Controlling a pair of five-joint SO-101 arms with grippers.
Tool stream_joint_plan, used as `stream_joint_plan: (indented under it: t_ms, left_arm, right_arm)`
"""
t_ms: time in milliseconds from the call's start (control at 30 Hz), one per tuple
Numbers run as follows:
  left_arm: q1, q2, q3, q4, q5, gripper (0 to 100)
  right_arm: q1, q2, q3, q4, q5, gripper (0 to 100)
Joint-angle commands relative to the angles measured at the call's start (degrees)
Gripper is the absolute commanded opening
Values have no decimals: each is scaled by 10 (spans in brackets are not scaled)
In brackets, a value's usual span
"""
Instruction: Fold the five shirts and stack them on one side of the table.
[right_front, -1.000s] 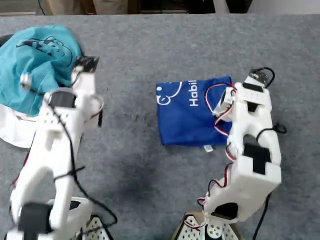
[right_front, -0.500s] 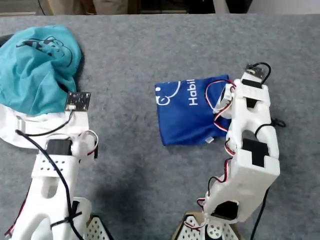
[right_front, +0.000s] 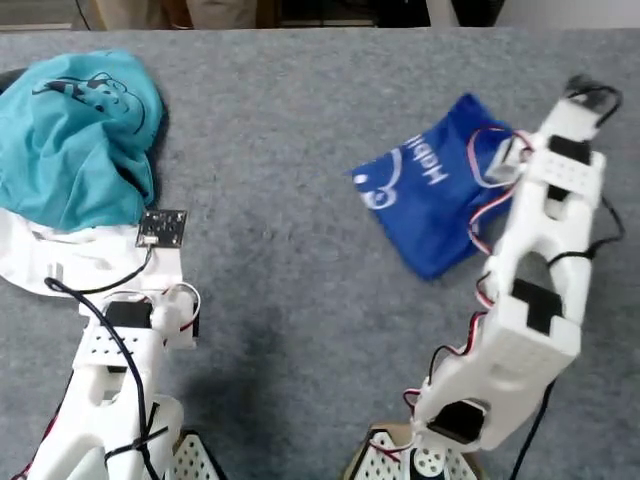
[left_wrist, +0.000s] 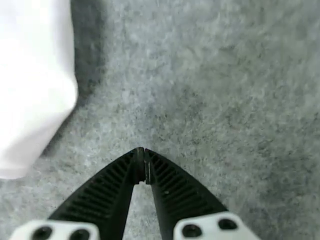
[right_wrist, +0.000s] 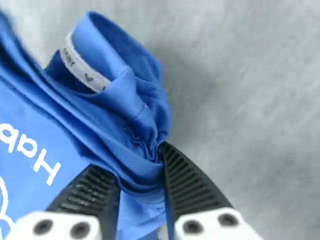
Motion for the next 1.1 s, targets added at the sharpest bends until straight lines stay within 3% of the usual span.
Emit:
stream_joint_plan:
  t_ms: [0, 167, 367, 433, 500, 600, 667, 733, 833, 1067]
  left_arm:
    - [-8, -9, 0, -6, 1, 18]
    - [-8, -9, 0, -6, 1, 18]
    - [-8, -7, -1, -6, 1, 18]
    - [-7, -10, -1, -6, 1, 18]
    - [-7, -11, -15, 2, 1, 18]
    - [-16, -11, -91, 57, 0, 18]
    - [-30, -11, -171, 109, 0, 18]
    - [-56, -11, -260, 161, 0, 18]
    - [-115, -5, -375, 206, -25, 18]
    - [-278, 23, -418, 166, -127, 19]
  right_arm:
    - [41, 31, -92, -40, 25, 2]
    - [89, 124, -204, -17, 40, 3]
    - [100, 190, -324, 113, 73, 19]
    - [98, 200, -356, 153, 76, 106]
    - [96, 200, -389, 198, 55, 262]
    - [93, 200, -450, 266, 67, 511]
    - [84, 200, -495, 316, 94, 602]
    - [77, 200, -539, 362, 91, 585]
    - [67, 202, -605, 421, 89, 472]
    - [63, 203, -695, 455, 92, 22]
